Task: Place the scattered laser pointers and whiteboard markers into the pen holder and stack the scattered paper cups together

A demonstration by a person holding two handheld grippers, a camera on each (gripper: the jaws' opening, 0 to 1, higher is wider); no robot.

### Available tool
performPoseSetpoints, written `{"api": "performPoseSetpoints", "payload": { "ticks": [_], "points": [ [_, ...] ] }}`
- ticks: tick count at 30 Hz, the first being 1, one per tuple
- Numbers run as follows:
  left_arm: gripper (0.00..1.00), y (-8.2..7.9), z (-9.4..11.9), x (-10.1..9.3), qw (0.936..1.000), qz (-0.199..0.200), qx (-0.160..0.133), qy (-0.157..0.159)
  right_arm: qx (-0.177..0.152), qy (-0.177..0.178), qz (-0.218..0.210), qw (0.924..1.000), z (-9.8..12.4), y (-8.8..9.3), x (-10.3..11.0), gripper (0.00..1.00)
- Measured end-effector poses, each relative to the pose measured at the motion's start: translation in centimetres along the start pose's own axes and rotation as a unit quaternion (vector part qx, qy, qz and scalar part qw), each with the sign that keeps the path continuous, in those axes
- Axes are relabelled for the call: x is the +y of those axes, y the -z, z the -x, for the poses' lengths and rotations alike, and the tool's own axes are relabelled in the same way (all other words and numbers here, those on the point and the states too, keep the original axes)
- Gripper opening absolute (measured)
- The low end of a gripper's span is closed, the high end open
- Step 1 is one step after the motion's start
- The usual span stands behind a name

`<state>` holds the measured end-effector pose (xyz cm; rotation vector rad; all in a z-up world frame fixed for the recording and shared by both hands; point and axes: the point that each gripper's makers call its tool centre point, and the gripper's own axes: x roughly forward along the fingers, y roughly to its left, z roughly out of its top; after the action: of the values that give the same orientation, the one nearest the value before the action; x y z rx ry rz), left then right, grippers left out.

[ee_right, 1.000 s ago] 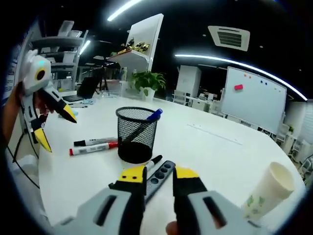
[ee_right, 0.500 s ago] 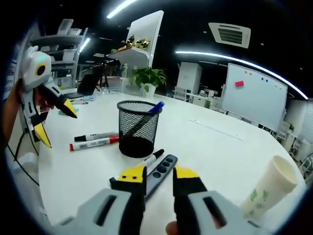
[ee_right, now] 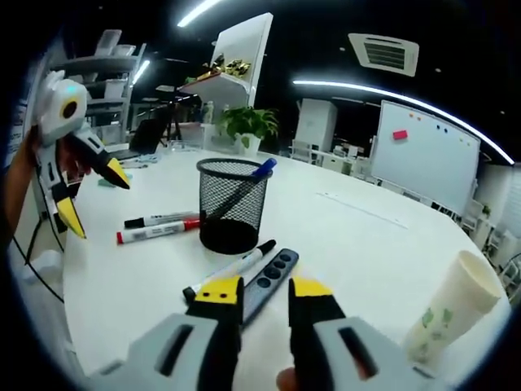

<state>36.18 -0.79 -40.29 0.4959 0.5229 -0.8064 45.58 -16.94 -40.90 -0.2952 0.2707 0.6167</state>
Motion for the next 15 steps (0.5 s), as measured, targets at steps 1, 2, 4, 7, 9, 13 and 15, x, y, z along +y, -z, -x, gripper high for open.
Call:
{"api": "performPoseSetpoints", "payload": {
  "ticks": [1, 2, 4, 7, 9, 13, 15],
  "points": [
    [0.6, 0.0, 0.0, 0.0, 1.0, 0.0, 0.0, 0.0, 0.001, 0.0, 0.0, 1.0, 0.0, 0.02, 0.01, 0.22],
    [0.6, 0.01, 0.0, 0.04, 1.0, 0.0, 0.0, 0.0, 0.001, 0.0, 0.0, 1.0, -0.01, 0.04, 0.02, 0.22],
    [0.6, 0.02, 0.01, 0.13, 1.0, 0.002, 0.001, -0.001, 0.002, 0.0, 0.001, 1.0, -0.01, 0.07, 0.03, 0.22],
    [0.6, 0.03, 0.04, 0.13, 1.0, 0.0, 0.001, -0.001, 0.004, -0.001, 0.001, 1.0, 0.01, 0.18, 0.14, 0.22],
    [0.6, 0.02, 0.05, 0.09, 1.0, 0.0, 0.001, 0.0, 0.005, -0.001, 0.001, 1.0, 0.01, 0.26, 0.21, 0.22],
    [0.6, 0.01, 0.08, 0.08, 1.0, 0.0, 0.0, 0.0, 0.007, -0.003, 0.001, 1.0, -0.02, 0.39, 0.32, 0.22],
    [0.6, 0.05, 0.07, 0.11, 1.0, 0.0, 0.001, 0.0, 0.008, -0.003, 0.002, 1.0, -0.06, 0.42, 0.38, 0.23]
  ]
}}
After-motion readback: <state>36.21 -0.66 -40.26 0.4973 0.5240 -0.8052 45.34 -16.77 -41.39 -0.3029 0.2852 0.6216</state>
